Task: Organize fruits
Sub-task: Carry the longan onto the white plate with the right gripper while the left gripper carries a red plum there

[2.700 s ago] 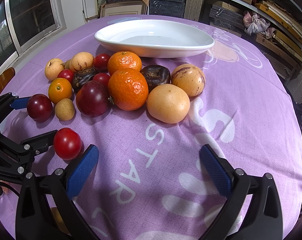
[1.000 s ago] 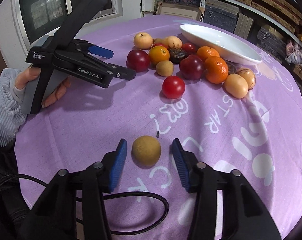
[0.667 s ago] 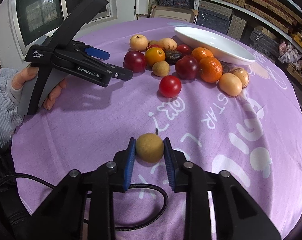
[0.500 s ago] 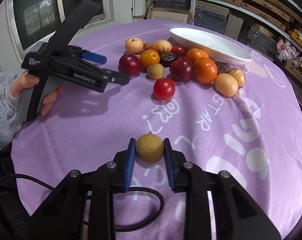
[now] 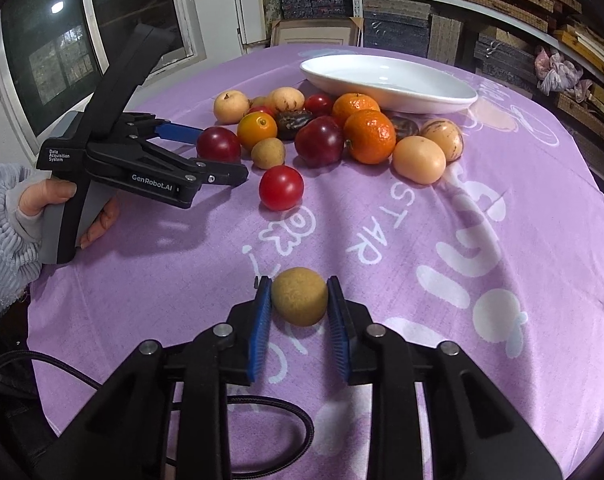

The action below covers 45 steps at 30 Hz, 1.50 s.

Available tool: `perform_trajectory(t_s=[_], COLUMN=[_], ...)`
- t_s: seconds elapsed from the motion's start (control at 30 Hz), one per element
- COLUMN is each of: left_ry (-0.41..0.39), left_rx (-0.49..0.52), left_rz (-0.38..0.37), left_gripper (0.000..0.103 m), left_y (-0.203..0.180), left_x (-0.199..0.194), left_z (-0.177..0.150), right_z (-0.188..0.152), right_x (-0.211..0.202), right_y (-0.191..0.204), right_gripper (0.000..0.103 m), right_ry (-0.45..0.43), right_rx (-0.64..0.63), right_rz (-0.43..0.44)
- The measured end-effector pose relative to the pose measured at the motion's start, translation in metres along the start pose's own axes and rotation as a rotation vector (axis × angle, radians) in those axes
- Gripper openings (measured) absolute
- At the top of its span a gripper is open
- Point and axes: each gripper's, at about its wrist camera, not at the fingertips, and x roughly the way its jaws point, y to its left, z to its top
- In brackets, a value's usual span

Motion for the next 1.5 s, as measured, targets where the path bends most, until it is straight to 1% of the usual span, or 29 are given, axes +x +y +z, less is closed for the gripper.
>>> perform_trajectory(t_s=[0.13,0.2,0.23,0.27,0.3,0.33,0.37,0.4,0.53,0.63,0.73,0.8,0.87,0.93,1.0,1.07,1.17,1.23,1.3,1.4,1.43,1.47,1.5], left_ry=[0.007,0.008,-0.014,-0.039,-0.055,-0.063,-0.053,-0.055,-0.064,-0.075,-0.117,-0.147,-0.186,-0.212,-0.224,-0.205,-0.165,-0.141,-0.128,-0.12,-0.128,-0.135,-0.142], left_rx=[-0.039,-0.021,0.0,0.022,0.037,0.046,0.039,0.022,-0.001,0.0,-0.002,-0.021,-0.031,-0.039,-0.061,-0.078,-0.111,-0.143,-0.155,-0.149,-0.154,-0.162,-0.171], left_rz=[0.014,0.016,0.017,0.039,0.052,0.028,-0.01,-0.041,-0.104,-0.131,-0.136,-0.156,-0.142,-0.13,-0.114,-0.107,-0.094,-0.094,-0.102,-0.092,-0.097,-0.104,-0.117], left_gripper=[0.1,0.1,0.09,0.075,0.068,0.056,0.041,0.041,0.041,0.04,0.04,0.04,0.04,0.04,0.04,0.04,0.04,0.04,0.04,0.041,0.044,0.05,0.054], left_y=[0.001,-0.001,-0.004,-0.007,-0.01,-0.012,-0.013,-0.011,-0.006,-0.006,-0.007,-0.004,0.001,0.005,0.009,0.012,0.021,0.028,0.033,0.036,0.038,0.039,0.04], left_x=[0.0,-0.001,-0.005,-0.01,-0.012,-0.014,-0.012,-0.011,-0.008,-0.011,-0.026,-0.038,-0.046,-0.046,-0.038,-0.019,0.014,0.031,0.042,0.05,0.05,0.048,0.046], left_z=[0.002,0.002,0.003,0.002,0.001,0.0,0.0,0.0,0.002,-0.001,0.003,0.018,0.045,0.075,0.101,0.123,0.141,0.147,0.15,0.152,0.153,0.153,0.153], right_z=[0.0,0.0,0.001,0.001,0.001,0.0,0.0,0.0,0.001,0.001,0.008,0.029,0.059,0.093,0.125,0.15,0.174,0.184,0.189,0.195,0.195,0.194,0.192], right_x=[0.001,0.002,0.002,0.002,0.003,0.002,0.002,0.002,0.002,0.0,-0.009,-0.019,-0.027,-0.028,-0.015,0.012,0.053,0.076,0.094,0.107,0.108,0.107,0.104], right_y=[-0.002,-0.004,-0.005,-0.007,-0.007,-0.007,-0.008,-0.008,-0.009,-0.011,-0.017,-0.026,-0.037,-0.05,-0.067,-0.086,-0.105,-0.115,-0.118,-0.12,-0.121,-0.121,-0.12], right_gripper=[0.027,0.027,0.027,0.027,0.027,0.027,0.027,0.027,0.027,0.027,0.027,0.027,0.027,0.027,0.027,0.027,0.027,0.027,0.027,0.028,0.03,0.034,0.042], right_ry=[0.004,0.01,0.008,0.008,0.007,0.006,0.006,0.006,0.003,-0.012,-0.044,-0.09,-0.145,-0.194,-0.211,-0.184,-0.145,-0.119,-0.101,-0.098,-0.102,-0.108,-0.116], right_rx=[0.015,0.028,0.035,0.042,0.045,0.047,0.048,0.048,0.053,0.067,0.07,0.072,0.067,0.068,0.081,0.105,0.129,0.147,0.149,0.144,0.143,0.144,0.145], right_rz=[0.016,0.028,0.034,0.039,0.042,0.043,0.042,0.042,0.039,0.034,0.016,-0.005,-0.035,-0.07,-0.103,-0.121,-0.15,-0.145,-0.149,-0.145,-0.14,-0.131,-0.126])
